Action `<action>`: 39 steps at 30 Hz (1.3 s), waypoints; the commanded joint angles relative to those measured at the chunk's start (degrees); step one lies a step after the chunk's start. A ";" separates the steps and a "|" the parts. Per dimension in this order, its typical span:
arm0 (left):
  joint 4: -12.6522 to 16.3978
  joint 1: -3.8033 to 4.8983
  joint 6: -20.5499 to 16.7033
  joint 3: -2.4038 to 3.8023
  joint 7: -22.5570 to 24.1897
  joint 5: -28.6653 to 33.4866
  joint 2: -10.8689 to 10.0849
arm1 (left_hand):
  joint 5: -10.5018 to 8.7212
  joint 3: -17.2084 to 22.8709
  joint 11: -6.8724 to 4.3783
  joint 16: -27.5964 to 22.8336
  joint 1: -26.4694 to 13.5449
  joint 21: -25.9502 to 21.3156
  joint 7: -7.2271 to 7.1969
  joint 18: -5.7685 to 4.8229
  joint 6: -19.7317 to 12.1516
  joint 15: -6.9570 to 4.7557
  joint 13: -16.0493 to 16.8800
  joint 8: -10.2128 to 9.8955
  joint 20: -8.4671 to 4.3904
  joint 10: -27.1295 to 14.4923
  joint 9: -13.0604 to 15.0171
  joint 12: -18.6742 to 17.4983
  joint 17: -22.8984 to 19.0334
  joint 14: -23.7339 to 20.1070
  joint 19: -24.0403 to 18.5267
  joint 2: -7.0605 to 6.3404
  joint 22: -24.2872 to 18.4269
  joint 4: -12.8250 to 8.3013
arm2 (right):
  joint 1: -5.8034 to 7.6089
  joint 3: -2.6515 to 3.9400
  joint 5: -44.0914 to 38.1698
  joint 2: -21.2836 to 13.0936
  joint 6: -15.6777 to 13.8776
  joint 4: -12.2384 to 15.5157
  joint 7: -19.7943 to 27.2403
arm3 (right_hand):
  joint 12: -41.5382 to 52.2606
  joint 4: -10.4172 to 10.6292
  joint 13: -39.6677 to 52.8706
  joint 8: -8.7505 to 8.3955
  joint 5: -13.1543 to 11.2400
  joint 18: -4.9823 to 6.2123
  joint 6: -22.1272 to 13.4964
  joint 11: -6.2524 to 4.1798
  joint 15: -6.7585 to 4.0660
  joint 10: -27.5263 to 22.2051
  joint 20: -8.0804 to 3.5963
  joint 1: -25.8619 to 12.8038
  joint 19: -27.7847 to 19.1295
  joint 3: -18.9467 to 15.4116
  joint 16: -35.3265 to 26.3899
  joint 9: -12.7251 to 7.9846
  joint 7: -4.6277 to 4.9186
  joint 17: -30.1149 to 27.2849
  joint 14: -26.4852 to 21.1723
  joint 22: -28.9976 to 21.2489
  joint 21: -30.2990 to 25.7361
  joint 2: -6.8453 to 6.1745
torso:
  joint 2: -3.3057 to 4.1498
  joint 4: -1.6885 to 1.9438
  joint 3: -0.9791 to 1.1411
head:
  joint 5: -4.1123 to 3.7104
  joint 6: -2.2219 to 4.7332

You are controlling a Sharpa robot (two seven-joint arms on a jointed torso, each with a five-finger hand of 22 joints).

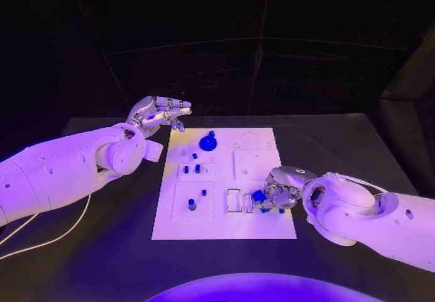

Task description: Assemble the parts on the task board

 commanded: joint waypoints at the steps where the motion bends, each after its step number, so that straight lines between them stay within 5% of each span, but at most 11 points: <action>1: 0.12 0.08 0.68 0.03 -0.03 0.18 -0.04 | 0.01 -0.37 -0.06 -0.20 -0.22 -0.34 0.09 0.38 -0.34 -0.08 -0.06 0.22 0.21 -0.34 -0.01 0.28 -0.06 -0.41 0.01 0.42 -0.07 -0.06 | -0.50 -0.36 -1.24 0.28 -0.54 -0.22 -1.57 | -0.48 -0.58 0.02 0.45 0.40 -1.10 -0.29 -0.39 -0.36 -0.10 -0.14 2.38 0.20 0.46 0.23 -0.06 0.00 4.18 3.93 0.08 0.31 1.43 | 0.02 -0.09 -0.01 | 0.09 -0.01; 12: 0.18 0.08 1.08 0.00 -0.43 0.18 -0.09 | 0.01 -0.51 -0.06 -0.18 -0.20 -0.44 0.09 0.39 -0.40 -0.08 -0.05 0.33 0.22 -0.41 0.00 0.43 -0.16 -0.44 0.04 0.45 -0.15 -0.03 | -0.59 -0.36 -1.49 -0.09 -2.39 0.56 -2.29 | -1.27 -0.45 0.00 1.08 4.52 -1.09 0.48 -0.68 -0.56 -0.08 -0.29 3.37 0.15 -0.31 0.25 0.18 -0.34 4.35 3.94 0.13 0.32 1.87 | -0.06 -0.18 -0.02 | -0.08 -0.08; 26: 0.23 0.08 1.16 -0.06 -0.55 0.18 -0.18 | 0.01 -0.57 -0.04 -0.18 -0.22 -0.46 0.11 0.38 -0.45 -0.07 -0.06 0.33 0.23 -0.47 0.00 0.44 -0.18 -0.46 0.04 0.41 -0.17 -0.02 | -0.57 -0.31 8.04 -2.12 -16.43 4.48 2.11 | -1.49 0.86 0.86 1.23 9.77 -1.21 1.41 -1.14 -0.95 0.61 -0.67 3.21 0.49 -1.89 0.53 0.74 -0.86 5.16 4.09 0.86 0.66 1.41 | -0.03 -0.01 -0.11 | -0.10 -0.08; 32: 0.29 0.08 1.15 -0.07 -0.55 0.18 -0.25 | 0.01 -0.57 -0.04 -0.18 -0.22 -0.46 0.11 0.38 -0.45 -0.07 -0.06 0.33 0.23 -0.47 0.00 0.44 -0.18 -0.46 0.04 0.41 -0.17 -0.02 | -0.56 -0.30 10.82 -1.88 -17.94 4.77 2.95 | -1.50 0.85 0.88 1.22 9.87 -1.22 1.41 -1.15 -0.96 0.63 -0.68 3.27 0.53 -1.92 0.53 0.76 -0.86 5.16 4.09 0.94 0.70 1.39 | 0.01 -0.04 -0.08 | 0.02 -0.12; 39: 0.35 0.08 1.18 -0.07 -0.61 0.18 -0.26 | 0.01 -0.57 -0.04 -0.18 -0.22 -0.46 0.11 0.38 -0.45 -0.07 -0.06 0.33 0.23 -0.47 0.00 0.44 -0.18 -0.46 0.04 0.41 -0.17 -0.02 | -0.56 -0.30 13.74 0.02 -15.89 4.07 2.42 | -1.54 1.06 0.95 1.15 10.17 -1.22 1.40 -1.13 -0.97 0.66 -0.71 3.11 0.55 -2.02 0.54 0.80 -0.82 5.21 4.10 0.96 0.72 1.53 | 0.03 0.01 -0.12 | 0.25 -0.23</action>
